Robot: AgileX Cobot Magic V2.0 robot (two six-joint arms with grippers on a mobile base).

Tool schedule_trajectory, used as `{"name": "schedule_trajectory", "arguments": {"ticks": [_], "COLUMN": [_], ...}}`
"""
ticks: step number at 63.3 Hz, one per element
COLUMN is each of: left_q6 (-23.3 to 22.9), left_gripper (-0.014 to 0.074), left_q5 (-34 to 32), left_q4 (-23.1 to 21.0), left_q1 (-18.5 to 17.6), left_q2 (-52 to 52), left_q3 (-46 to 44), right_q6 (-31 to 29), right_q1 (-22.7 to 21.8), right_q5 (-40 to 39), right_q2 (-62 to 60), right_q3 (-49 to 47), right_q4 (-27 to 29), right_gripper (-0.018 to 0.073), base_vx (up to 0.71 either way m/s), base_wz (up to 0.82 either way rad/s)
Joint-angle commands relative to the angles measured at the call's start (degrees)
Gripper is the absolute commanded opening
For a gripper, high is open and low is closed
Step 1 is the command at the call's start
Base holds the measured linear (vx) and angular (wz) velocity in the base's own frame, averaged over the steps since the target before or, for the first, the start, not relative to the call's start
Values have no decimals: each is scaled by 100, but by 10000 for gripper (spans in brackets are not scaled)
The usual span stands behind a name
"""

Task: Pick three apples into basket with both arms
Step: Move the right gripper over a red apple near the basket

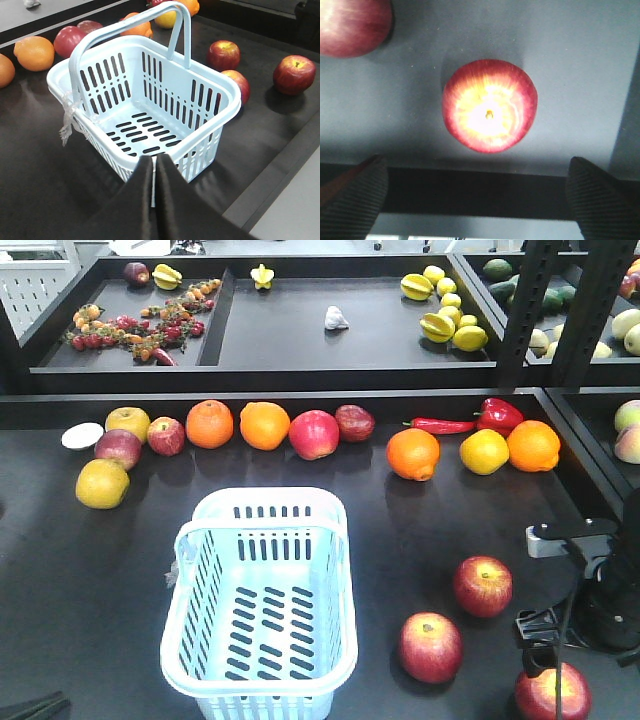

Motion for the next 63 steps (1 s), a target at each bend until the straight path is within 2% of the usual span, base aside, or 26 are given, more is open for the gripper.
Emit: {"name": "schedule_trajectory", "arguments": {"ticks": [1, 36, 63], "left_q6": [-44, -44, -44], "left_gripper": [-6, -6, -6], "left_q5": [-391, -391, -391], "left_q4": [-89, -89, -89], "left_q1": [-13, -13, -13], "left_q2": [40, 40, 40], "left_q3": [-164, -164, -164], "right_q6": [25, 15, 31], "right_q1": [11, 11, 11], "right_q5": [-197, -669, -867], "right_q2": [-3, 846, 1261], "right_q3": [-158, -154, -154], "right_q4": [-71, -117, -326], "right_gripper": [684, 616, 606], "base_vx": [0, 0, 0], "base_wz": [0, 0, 0]}}
